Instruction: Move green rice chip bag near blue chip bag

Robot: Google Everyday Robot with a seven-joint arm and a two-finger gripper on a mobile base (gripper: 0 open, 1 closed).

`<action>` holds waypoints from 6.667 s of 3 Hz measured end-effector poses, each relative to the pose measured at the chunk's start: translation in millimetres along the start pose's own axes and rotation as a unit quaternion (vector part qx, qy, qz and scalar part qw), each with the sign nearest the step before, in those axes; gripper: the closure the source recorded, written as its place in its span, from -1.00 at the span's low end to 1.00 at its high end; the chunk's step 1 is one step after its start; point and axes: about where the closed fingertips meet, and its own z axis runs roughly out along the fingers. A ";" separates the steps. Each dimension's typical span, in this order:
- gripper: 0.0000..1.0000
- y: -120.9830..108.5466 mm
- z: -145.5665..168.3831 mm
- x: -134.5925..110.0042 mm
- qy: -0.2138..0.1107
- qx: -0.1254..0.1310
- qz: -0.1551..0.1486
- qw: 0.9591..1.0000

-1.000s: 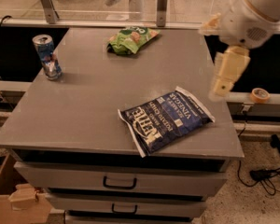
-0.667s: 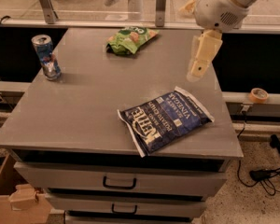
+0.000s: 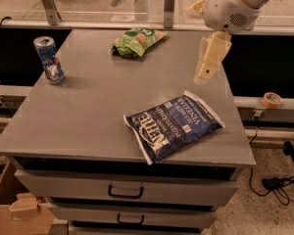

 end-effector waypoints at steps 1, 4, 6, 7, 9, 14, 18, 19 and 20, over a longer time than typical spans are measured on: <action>-1.00 -30.8 26.6 2.3 -0.026 0.023 0.016 0.999; -1.00 -188.4 150.9 -10.9 -0.138 0.114 0.123 0.976; -1.00 -190.3 160.4 -17.6 -0.154 0.114 0.137 0.972; -1.00 -201.6 182.8 -37.0 -0.173 0.128 0.164 0.963; -1.00 -235.6 231.0 -49.6 -0.188 0.161 0.260 0.933; 0.91 -244.6 207.4 -30.8 -0.152 0.240 0.299 0.911; 1.00 -238.8 154.2 -48.2 -0.147 0.217 0.211 0.942; 1.00 -202.7 140.2 -33.2 -0.112 0.168 0.202 0.958; 1.00 -160.5 121.3 -9.2 -0.069 0.133 0.220 0.964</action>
Offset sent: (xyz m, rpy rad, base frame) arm 0.1943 0.0443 -0.0572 0.3101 -0.1070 -0.1092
